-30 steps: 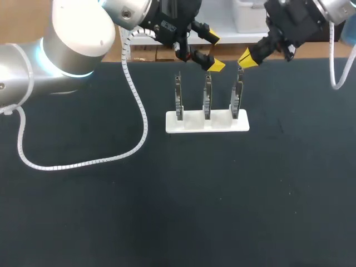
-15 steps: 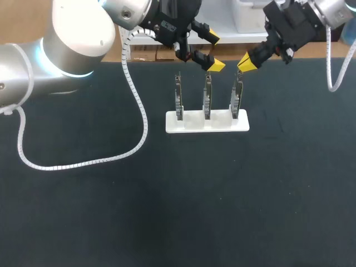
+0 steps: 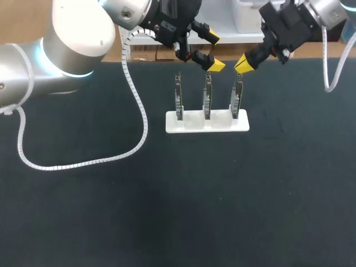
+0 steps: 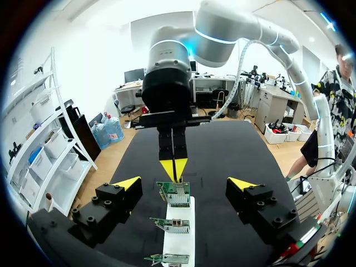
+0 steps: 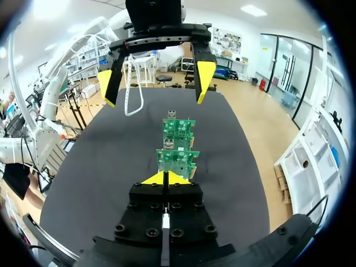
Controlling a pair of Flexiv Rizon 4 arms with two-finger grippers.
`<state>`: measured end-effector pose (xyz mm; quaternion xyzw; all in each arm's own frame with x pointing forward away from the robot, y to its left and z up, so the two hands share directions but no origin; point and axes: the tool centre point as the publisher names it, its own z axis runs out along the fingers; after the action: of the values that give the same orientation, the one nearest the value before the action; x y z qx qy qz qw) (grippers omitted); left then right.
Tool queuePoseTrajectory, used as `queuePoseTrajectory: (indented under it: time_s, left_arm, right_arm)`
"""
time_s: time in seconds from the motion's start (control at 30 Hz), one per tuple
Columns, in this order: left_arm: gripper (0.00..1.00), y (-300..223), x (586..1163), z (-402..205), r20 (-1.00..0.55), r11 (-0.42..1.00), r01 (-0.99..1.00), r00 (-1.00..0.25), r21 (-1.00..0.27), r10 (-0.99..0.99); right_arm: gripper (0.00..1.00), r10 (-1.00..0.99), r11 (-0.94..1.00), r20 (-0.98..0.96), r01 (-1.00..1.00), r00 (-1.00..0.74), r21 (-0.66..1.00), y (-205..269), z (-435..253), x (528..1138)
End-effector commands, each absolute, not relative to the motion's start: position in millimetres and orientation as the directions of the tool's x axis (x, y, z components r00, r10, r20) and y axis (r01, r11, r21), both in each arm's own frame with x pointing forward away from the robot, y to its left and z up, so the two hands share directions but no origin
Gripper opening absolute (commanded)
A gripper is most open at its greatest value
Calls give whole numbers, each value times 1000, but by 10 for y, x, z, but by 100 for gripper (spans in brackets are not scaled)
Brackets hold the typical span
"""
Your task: Pick up the optical module with the left hand, and insert it into the network port with the right hand.
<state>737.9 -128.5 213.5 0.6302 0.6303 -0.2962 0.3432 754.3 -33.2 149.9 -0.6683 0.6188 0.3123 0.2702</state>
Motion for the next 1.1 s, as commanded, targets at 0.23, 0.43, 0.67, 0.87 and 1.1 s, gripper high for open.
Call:
queuePoseTrajectory:
  time_s: [0.23,0.43,0.67,0.87,1.1]
  left_arm:
    - [100,-1292,7390,2150,-802,30,998,27,55,597]
    - [100,-1292,7390,2150,-802,30,998,27,55,597]
    - [100,-1292,7390,2150,-802,30,998,27,55,597]
    - [100,-1292,7390,2150,-802,30,998,27,55,597]
    - [100,-1292,7390,2150,-802,30,998,27,55,597]
  right_arm:
    - [0,-646,-68,-763,-997,22,28,-345,1401,7495]
    - [0,-636,-59,-771,-998,12,33,-359,1336,7463]
    - [0,-625,-71,-779,-997,58,-16,-352,1415,7436]
    - [0,-620,-79,-777,-994,110,-77,-350,1711,7441]
    - [100,-630,-51,-768,-993,116,-108,-394,1877,7374]
